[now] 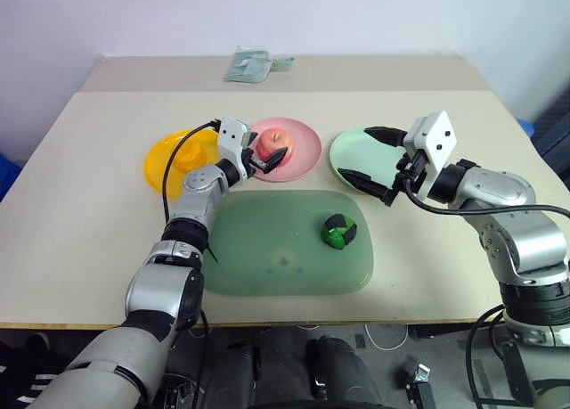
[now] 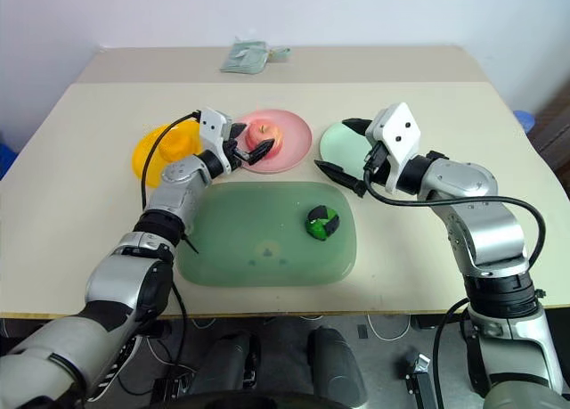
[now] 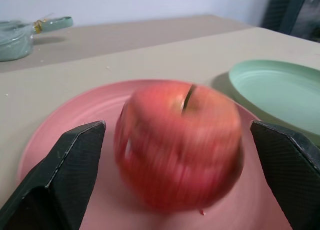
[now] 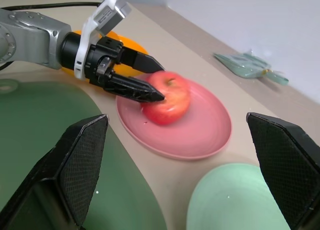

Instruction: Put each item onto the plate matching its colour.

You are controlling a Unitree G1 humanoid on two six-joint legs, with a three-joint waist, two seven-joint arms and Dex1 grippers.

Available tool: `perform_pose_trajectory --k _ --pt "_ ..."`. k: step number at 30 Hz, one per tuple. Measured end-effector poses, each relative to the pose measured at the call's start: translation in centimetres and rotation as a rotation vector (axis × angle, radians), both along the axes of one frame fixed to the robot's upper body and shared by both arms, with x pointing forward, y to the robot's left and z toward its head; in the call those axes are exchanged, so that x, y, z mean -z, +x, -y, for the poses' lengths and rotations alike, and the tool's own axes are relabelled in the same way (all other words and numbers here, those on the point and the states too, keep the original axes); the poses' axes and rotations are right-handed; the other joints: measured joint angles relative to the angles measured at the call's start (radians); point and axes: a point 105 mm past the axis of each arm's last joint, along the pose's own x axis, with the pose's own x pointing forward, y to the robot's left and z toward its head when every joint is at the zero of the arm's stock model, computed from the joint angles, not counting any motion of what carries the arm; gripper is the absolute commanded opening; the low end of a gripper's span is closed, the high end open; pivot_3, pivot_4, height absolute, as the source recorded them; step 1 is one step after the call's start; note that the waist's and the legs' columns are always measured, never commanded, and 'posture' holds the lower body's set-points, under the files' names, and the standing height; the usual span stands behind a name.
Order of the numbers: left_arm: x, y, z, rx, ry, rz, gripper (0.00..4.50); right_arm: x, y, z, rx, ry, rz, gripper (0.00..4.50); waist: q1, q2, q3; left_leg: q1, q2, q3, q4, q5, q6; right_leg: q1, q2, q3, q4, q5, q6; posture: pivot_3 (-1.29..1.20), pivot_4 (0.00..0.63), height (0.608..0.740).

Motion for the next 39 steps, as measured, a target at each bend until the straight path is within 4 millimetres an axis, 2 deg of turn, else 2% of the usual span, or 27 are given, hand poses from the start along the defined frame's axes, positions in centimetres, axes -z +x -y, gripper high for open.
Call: perform_pose_trajectory --k 4,7,11,14,17,19,22,27,30,39 --pt "-0.4 -0.2 -0.3 0.024 -0.004 0.021 4.46 0.0 -0.1 0.0 -0.003 0.000 0.001 4.50 0.000 0.000 0.000 0.000 0.000 0.000 0.000 0.000 0.000 0.000 0.000 0.000 0.000 0.000 0.000 0.00 0.150 0.740" --pt "-1.8 -1.0 -0.4 0.096 -0.036 0.060 4.46 0.2 -0.3 0.0 -0.016 0.003 -0.011 4.50 -0.001 0.000 0.000 0.000 0.000 0.000 0.000 0.000 0.000 0.000 0.000 0.000 0.000 0.000 0.000 0.00 0.150 0.740" --pt "-3.5 -4.0 -1.4 0.281 -0.019 0.114 4.46 0.8 -2.0 -0.4 -0.116 -0.023 -0.069 4.50 -0.004 0.000 0.000 0.000 0.001 0.000 0.000 0.000 0.000 0.000 0.000 0.002 0.000 0.000 0.000 0.00 0.150 0.740" --pt "-4.4 -6.6 -3.7 0.385 0.024 0.112 4.46 1.6 -3.3 -0.5 -0.182 -0.064 -0.134 4.50 -0.006 0.000 0.000 0.001 0.002 0.000 0.000 0.000 0.000 0.001 0.000 0.002 0.000 0.000 0.000 0.00 0.150 0.740" --pt "-5.3 -9.4 -5.5 0.490 0.091 0.099 4.46 2.5 -3.8 -0.8 -0.205 -0.065 -0.189 4.50 -0.004 0.001 0.000 0.003 0.001 0.000 0.000 0.000 0.000 0.003 0.000 0.002 0.000 0.000 0.000 0.00 0.150 0.740" --pt "-5.0 -11.0 -6.6 0.541 0.137 0.053 4.46 3.2 -3.7 -1.1 -0.195 -0.095 -0.207 4.50 -0.004 0.001 0.000 0.007 0.001 0.000 0.000 0.000 0.000 0.007 0.000 0.002 0.000 0.000 -0.001 0.00 0.150 0.740" --pt "-3.7 -12.9 -8.1 0.579 0.194 -0.047 4.46 5.1 -3.0 -1.0 -0.140 -0.155 -0.250 4.50 -0.002 0.001 0.000 0.008 0.001 0.000 0.000 0.000 0.000 0.008 0.000 0.002 0.000 0.000 -0.001 0.00 0.150 0.740" --pt "-2.2 -15.3 -8.8 0.646 0.228 -0.121 4.46 6.4 -2.8 -0.9 -0.109 -0.147 -0.321 4.50 -0.001 0.001 0.000 0.007 0.001 0.000 0.001 0.000 0.000 0.008 -0.001 0.002 -0.001 0.000 -0.001 0.00 0.150 0.740" --pt "-2.6 -16.0 -8.8 0.665 0.230 -0.104 4.46 6.8 -2.8 -1.1 -0.110 -0.144 -0.344 4.50 -0.001 0.001 0.000 0.007 0.001 -0.001 0.001 0.000 0.000 0.008 -0.001 0.002 -0.001 0.000 -0.001 0.00 0.150 0.740" --pt "-3.2 -16.0 -8.5 0.657 0.223 -0.068 4.46 8.6 -3.1 -2.0 -0.118 -0.183 -0.376 4.50 -0.003 0.001 0.000 0.007 0.001 0.000 0.001 0.000 0.000 0.008 0.000 0.002 -0.001 0.000 -0.001 0.00 0.150 0.740"
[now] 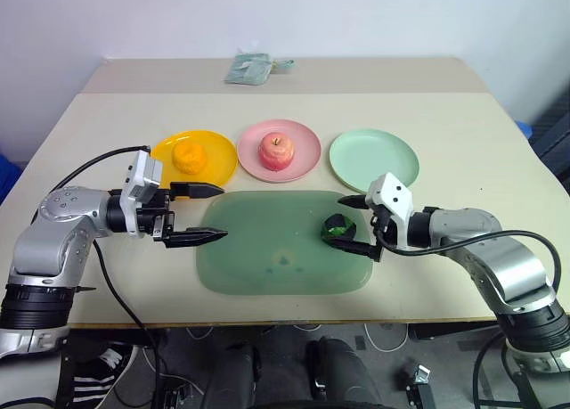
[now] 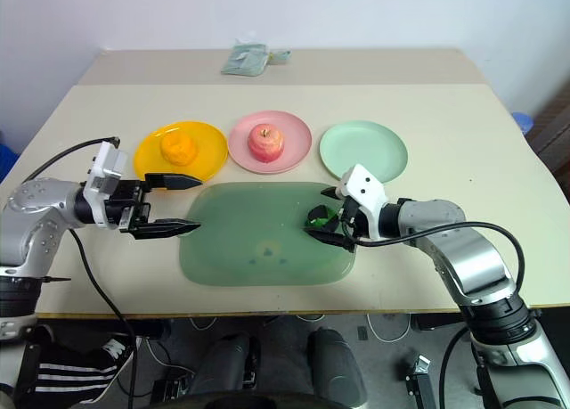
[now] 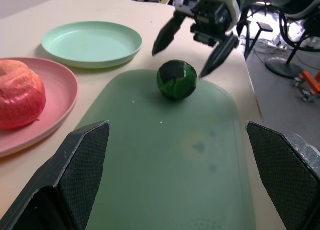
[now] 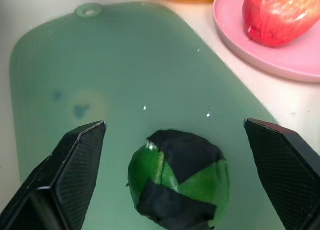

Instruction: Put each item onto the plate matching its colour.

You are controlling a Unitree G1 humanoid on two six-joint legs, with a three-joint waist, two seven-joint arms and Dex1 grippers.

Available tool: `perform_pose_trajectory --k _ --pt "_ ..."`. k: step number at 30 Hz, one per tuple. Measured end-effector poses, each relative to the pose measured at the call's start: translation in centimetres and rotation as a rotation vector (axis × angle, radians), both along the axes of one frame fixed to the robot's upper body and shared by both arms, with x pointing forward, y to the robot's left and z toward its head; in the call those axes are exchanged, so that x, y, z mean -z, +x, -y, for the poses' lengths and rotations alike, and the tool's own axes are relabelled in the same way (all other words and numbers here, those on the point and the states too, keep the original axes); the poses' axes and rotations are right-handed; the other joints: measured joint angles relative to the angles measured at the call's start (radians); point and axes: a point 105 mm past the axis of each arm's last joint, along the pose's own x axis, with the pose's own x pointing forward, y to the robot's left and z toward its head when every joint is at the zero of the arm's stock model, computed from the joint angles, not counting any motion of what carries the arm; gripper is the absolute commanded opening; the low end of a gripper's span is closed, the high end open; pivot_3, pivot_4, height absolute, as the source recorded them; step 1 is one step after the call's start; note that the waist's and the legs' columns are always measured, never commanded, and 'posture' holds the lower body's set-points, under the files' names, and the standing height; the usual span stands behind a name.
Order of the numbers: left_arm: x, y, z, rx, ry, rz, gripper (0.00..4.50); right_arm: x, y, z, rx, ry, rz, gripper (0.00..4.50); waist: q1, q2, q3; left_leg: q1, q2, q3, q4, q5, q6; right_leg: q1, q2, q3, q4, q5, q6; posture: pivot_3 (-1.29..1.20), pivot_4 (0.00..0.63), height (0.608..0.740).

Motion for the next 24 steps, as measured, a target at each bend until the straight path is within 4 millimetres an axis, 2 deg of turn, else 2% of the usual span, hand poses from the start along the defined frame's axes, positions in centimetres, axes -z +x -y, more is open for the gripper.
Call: perform_pose_trajectory --k 5,13,15,17,24 --pt "0.2 -0.1 0.0 -0.007 -0.006 -0.007 4.46 1.0 0.1 -0.2 0.002 -0.014 -0.016 4.50 0.000 0.000 0.000 0.000 0.000 0.000 0.000 0.000 0.000 0.000 0.000 0.000 0.000 0.000 0.000 0.00 0.150 0.740" --pt "0.3 -0.1 0.1 -0.020 -0.004 -0.001 4.46 1.4 0.4 0.3 0.022 -0.034 -0.011 4.50 0.000 0.000 0.000 0.000 0.000 0.000 0.000 0.000 0.000 0.000 0.000 0.000 0.000 0.000 0.000 0.00 0.150 0.740" --pt "0.2 0.0 0.1 -0.025 -0.005 0.000 4.50 1.7 0.5 0.4 0.023 -0.044 -0.010 3.97 0.000 0.000 0.000 0.000 0.000 0.000 0.000 0.000 0.000 0.000 0.000 0.000 0.000 0.000 0.000 0.00 0.150 0.740" --pt "0.2 0.0 0.1 -0.026 -0.006 0.000 4.50 2.0 0.5 0.6 0.028 -0.052 -0.015 3.25 0.000 0.000 0.000 0.000 0.000 0.000 0.000 0.000 0.000 0.000 0.000 0.000 0.000 0.000 0.000 0.00 0.150 0.740" --pt "0.2 0.0 0.1 -0.028 -0.006 0.001 4.50 1.9 0.5 0.6 0.016 -0.069 0.011 3.25 0.000 0.000 0.000 0.000 0.000 0.000 0.000 0.000 0.000 0.000 0.000 0.000 0.000 0.000 0.000 0.00 0.150 0.740"
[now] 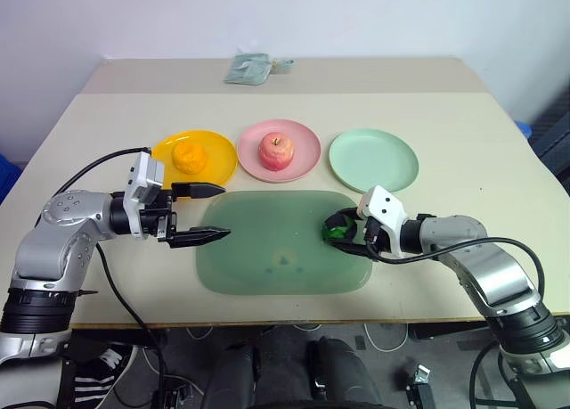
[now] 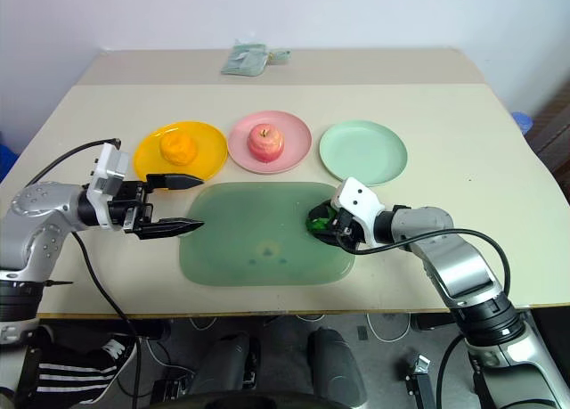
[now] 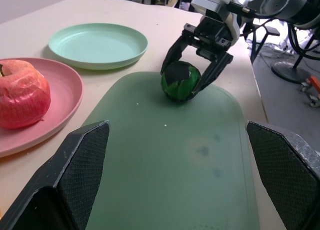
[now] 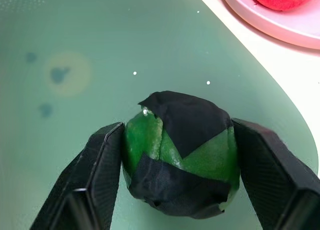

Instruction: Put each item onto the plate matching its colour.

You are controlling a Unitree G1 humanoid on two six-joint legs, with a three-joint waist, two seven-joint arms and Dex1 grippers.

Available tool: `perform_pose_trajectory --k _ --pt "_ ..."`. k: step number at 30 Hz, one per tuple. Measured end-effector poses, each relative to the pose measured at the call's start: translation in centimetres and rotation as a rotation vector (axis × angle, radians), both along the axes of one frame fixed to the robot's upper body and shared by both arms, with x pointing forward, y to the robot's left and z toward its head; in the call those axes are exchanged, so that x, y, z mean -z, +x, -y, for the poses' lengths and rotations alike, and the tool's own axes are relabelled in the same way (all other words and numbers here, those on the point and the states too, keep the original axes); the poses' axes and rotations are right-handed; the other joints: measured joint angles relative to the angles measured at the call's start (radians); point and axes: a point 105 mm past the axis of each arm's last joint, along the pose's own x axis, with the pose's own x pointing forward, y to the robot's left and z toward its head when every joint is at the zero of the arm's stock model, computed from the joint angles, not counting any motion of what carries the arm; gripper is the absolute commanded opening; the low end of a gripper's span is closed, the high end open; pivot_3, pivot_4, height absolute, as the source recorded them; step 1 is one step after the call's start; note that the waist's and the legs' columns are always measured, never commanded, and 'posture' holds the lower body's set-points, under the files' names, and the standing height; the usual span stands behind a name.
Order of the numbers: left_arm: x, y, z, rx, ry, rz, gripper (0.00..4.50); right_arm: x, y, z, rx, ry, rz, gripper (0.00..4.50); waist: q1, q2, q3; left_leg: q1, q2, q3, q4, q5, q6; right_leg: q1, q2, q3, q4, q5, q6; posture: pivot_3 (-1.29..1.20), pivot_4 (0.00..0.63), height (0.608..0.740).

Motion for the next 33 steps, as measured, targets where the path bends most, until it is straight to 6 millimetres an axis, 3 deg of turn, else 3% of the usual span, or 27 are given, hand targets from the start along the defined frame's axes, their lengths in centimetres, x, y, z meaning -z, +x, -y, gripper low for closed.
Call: perform_pose_trajectory --k 6,10,15,20,33 --pt "0.0 0.5 0.3 -0.027 -0.030 0.010 4.50 -0.9 0.3 -0.3 0.011 0.070 -0.004 3.25 0.000 0.000 0.000 0.000 0.000 0.000 0.000 0.000 0.000 0.000 0.000 0.000 0.000 0.000 0.000 0.00 0.150 0.740" --pt "-1.4 2.3 0.9 -0.098 -0.113 0.081 4.50 -5.1 3.0 0.3 0.104 0.193 0.111 3.25 0.001 0.000 0.000 0.000 0.000 0.000 0.001 0.000 0.000 0.000 0.000 0.000 0.000 0.000 0.000 0.00 0.150 0.740" --pt "-3.0 4.1 1.6 -0.194 -0.184 0.165 4.50 -8.7 7.7 3.7 0.346 0.234 0.282 3.25 0.001 0.000 0.000 0.000 0.000 0.000 0.000 0.000 0.000 0.000 -0.001 0.000 0.000 0.001 0.000 0.00 0.150 0.740" --pt "-2.7 6.6 1.8 -0.337 -0.200 0.203 4.50 -7.6 10.6 6.3 0.503 0.213 0.309 3.25 0.000 0.000 0.000 -0.002 0.000 0.001 0.000 0.000 0.000 -0.002 -0.001 0.001 0.000 0.001 0.000 0.00 0.150 0.740" --pt "-2.5 6.2 2.5 -0.320 -0.195 0.196 4.50 -3.2 12.2 6.9 0.532 0.128 0.271 3.25 -0.004 0.000 0.000 -0.002 0.000 0.003 -0.001 0.000 0.000 -0.004 -0.001 0.003 0.001 0.001 0.000 0.00 0.150 0.740"
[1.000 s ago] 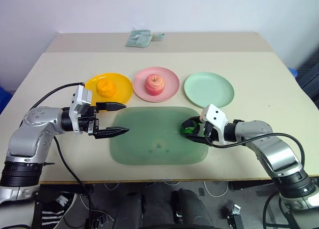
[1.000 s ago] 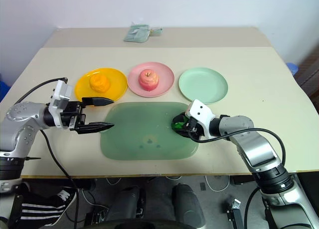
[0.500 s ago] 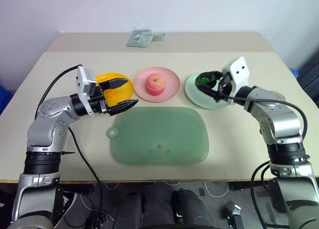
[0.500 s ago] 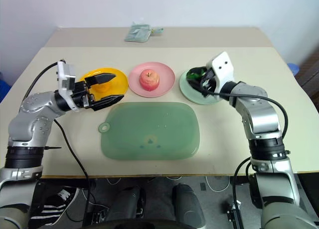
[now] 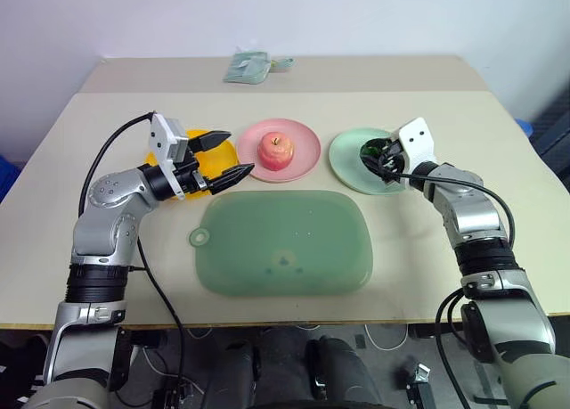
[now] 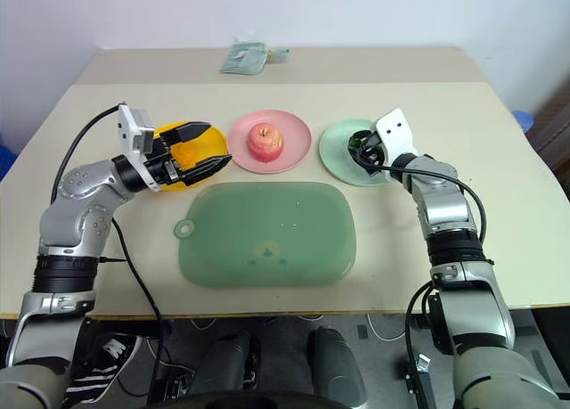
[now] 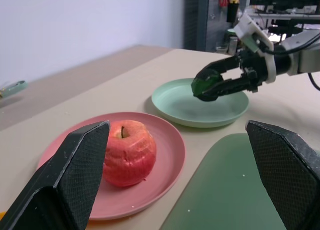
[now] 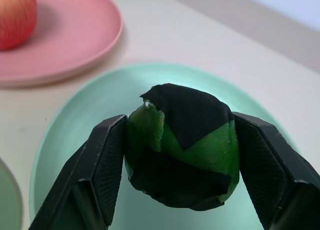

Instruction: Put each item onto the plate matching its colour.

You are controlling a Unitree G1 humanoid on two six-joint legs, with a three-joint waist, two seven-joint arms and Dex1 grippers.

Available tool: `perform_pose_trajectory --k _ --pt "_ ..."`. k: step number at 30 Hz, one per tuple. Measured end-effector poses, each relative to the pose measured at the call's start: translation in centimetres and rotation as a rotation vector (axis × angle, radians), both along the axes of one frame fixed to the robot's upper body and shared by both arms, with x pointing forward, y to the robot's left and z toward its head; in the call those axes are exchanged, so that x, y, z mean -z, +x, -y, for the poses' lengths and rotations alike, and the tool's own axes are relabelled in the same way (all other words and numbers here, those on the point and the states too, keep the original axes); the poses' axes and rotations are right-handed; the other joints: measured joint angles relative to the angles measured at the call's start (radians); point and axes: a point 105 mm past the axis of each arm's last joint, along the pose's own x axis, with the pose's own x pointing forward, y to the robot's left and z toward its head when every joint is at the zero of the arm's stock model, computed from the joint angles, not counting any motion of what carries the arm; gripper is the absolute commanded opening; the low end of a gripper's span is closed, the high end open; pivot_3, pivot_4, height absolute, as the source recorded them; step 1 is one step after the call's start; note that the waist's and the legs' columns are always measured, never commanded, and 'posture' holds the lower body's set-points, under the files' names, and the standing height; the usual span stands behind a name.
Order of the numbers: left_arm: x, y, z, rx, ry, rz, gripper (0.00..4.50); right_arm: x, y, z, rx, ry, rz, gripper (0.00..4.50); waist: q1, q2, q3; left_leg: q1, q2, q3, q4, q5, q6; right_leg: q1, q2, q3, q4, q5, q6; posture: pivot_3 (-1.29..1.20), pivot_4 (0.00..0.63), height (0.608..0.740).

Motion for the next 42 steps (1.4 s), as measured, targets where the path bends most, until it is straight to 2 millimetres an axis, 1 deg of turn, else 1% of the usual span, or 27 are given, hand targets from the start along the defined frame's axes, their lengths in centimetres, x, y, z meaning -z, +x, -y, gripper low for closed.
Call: perform_pose_trajectory --k 2,3,5,9,11,13,15,17,18,19,20,21,23,26,30,32,33,35,38,40,42 --pt "0.1 0.0 0.0 0.000 0.001 -0.004 4.50 0.1 0.0 -0.2 -0.010 -0.010 -0.001 3.25 0.000 0.000 0.000 0.000 0.000 0.000 0.000 0.000 0.000 0.000 0.000 0.000 0.000 0.000 0.000 0.00 0.150 0.740" --pt "0.1 0.0 0.0 0.000 0.001 -0.006 4.50 0.1 0.0 -0.2 -0.016 -0.010 -0.002 3.79 0.000 0.000 0.000 0.000 0.000 0.000 0.000 0.000 0.000 0.000 0.000 0.000 0.000 0.000 0.000 0.00 0.150 0.740" --pt "0.1 0.0 0.0 0.001 0.001 -0.007 4.50 0.1 -0.1 -0.3 -0.024 -0.010 0.002 4.47 0.000 0.000 0.000 0.000 0.000 0.000 0.000 0.000 0.000 0.000 0.000 0.000 0.000 0.000 0.000 0.00 0.150 0.740" --pt "0.1 -0.1 0.0 0.008 -0.002 -0.009 4.50 -0.4 -0.1 -0.3 -0.032 0.023 0.014 4.47 0.000 0.000 0.000 0.000 0.000 0.000 0.000 0.000 0.000 0.000 0.000 0.000 0.000 0.000 0.000 0.00 0.150 0.740" --pt "0.2 -0.1 0.0 0.012 -0.005 -0.015 4.50 -1.0 -0.1 -0.1 -0.026 0.037 0.042 4.47 0.000 0.000 0.000 0.000 0.000 0.000 0.000 0.000 0.000 0.000 0.000 0.000 0.000 0.000 0.000 0.00 0.150 0.740" --pt "0.2 -0.2 0.1 0.015 -0.007 -0.019 4.50 -2.5 -0.3 -0.2 -0.035 0.085 0.091 4.47 0.000 0.000 0.000 0.000 0.000 0.000 0.000 0.000 0.000 0.000 -0.001 0.000 0.000 0.000 0.000 0.00 0.150 0.740" --pt "0.1 -0.2 0.0 0.021 -0.008 -0.022 4.50 -5.1 -1.0 -1.2 -0.103 0.149 0.163 4.47 -0.002 0.001 0.000 0.000 0.000 0.000 0.000 0.000 0.000 0.000 0.000 0.000 0.000 0.000 0.000 0.00 0.150 0.740" --pt "0.1 -0.3 -0.2 0.022 -0.001 -0.022 4.50 -8.5 -2.6 -3.0 -0.226 0.202 0.256 4.47 -0.002 0.001 0.000 0.000 0.001 0.000 0.000 0.000 0.000 0.000 0.000 0.000 0.000 0.000 0.000 0.00 0.150 0.740" --pt "0.2 -0.4 -0.3 0.024 0.003 -0.024 4.50 -9.5 -3.3 -3.7 -0.276 0.216 0.282 4.47 -0.001 0.001 0.000 0.000 0.001 -0.001 0.000 0.000 0.000 0.000 0.000 0.000 0.000 0.000 0.000 0.00 0.150 0.740" --pt "0.2 -0.5 -0.4 0.033 0.004 -0.032 4.50 -10.6 -4.5 -4.6 -0.351 0.235 0.311 4.47 0.001 0.001 0.000 0.000 0.001 -0.001 0.000 0.000 0.000 0.000 0.000 0.000 0.000 0.000 0.000 0.00 0.150 0.740" --pt "0.2 -0.6 -0.6 0.035 0.002 -0.037 4.50 -11.0 -5.2 -5.1 -0.392 0.241 0.318 4.47 0.001 0.001 0.000 0.000 0.001 -0.001 0.000 0.000 0.000 0.000 0.000 0.000 0.000 0.000 0.000 0.00 0.150 0.740" --pt "0.2 -0.7 -0.7 0.045 0.001 -0.045 4.50 -11.0 -6.3 -5.6 -0.449 0.242 0.307 4.47 0.004 0.001 0.000 0.000 0.001 -0.001 0.000 0.000 0.000 0.000 -0.001 0.000 0.000 0.000 0.000 0.00 0.150 0.740" --pt "0.4 -1.2 -2.1 0.043 -0.005 -0.059 4.50 -9.5 -9.4 -6.6 -0.592 0.225 0.229 4.47 0.007 0.001 0.000 0.000 0.001 -0.001 0.000 0.000 0.001 0.001 -0.001 -0.001 -0.001 0.000 0.000 0.00 0.150 0.740" --pt "0.8 -2.0 -3.4 0.058 0.010 -0.071 4.50 -7.5 -12.1 -6.8 -0.704 0.189 0.117 4.47 0.006 0.001 0.000 0.000 0.000 -0.001 0.000 0.000 0.001 0.002 -0.003 -0.001 -0.001 0.000 0.000 0.00 0.150 0.740" --pt "1.6 -2.7 -4.0 0.091 0.031 -0.079 4.50 -6.1 -14.7 -6.7 -0.792 0.103 0.045 4.47 0.006 0.001 0.000 0.002 0.000 -0.001 0.000 0.000 0.001 0.004 -0.002 -0.002 -0.001 0.000 0.000 0.00 0.150 0.740" --pt "2.1 -2.7 -4.8 0.088 0.049 -0.101 4.50 -4.9 -16.1 -6.1 -0.821 0.055 -0.032 4.47 0.006 0.001 0.000 0.002 0.000 -0.002 0.000 0.000 0.001 0.004 -0.001 -0.002 -0.001 0.000 0.000 0.00 0.150 0.740" --pt "2.3 -2.8 -5.5 0.074 0.056 -0.110 4.50 -4.2 -16.7 -5.7 -0.827 0.042 -0.074 4.47 0.006 0.001 0.000 0.003 0.001 -0.002 0.000 0.000 0.001 0.004 0.000 -0.002 -0.001 0.000 0.000 0.00 0.150 0.740" --pt "2.4 -2.7 -6.2 0.059 0.054 -0.107 4.50 -3.9 -17.0 -5.0 -0.808 0.039 -0.080 4.47 0.004 0.001 0.000 0.003 0.000 -0.002 0.001 0.000 0.001 0.004 0.000 -0.001 -0.001 0.000 0.000 0.00 0.150 0.740" --pt "2.2 -3.0 -6.1 0.071 0.068 -0.073 4.50 -4.4 -17.3 -4.1 -0.791 0.007 -0.048 4.47 0.004 0.001 0.000 0.003 0.000 -0.002 0.001 0.000 0.001 0.005 0.000 -0.001 -0.001 0.000 0.000 0.00 0.150 0.740" --pt "2.7 -3.3 -6.1 0.072 0.101 -0.063 4.50 -4.7 -17.3 -3.5 -0.770 -0.013 -0.009 4.47 0.005 0.001 0.000 0.003 0.000 -0.002 0.001 0.000 0.001 0.005 0.000 -0.001 -0.001 0.000 0.000 0.00 0.150 0.740" --pt "3.4 -3.3 -6.1 0.067 0.135 -0.062 4.50 -4.4 -17.3 -2.6 -0.739 -0.016 -0.020 4.47 0.006 0.001 0.000 0.003 0.000 -0.002 0.001 0.000 0.001 0.005 0.000 -0.001 -0.001 0.000 0.000 0.00 0.150 0.740"
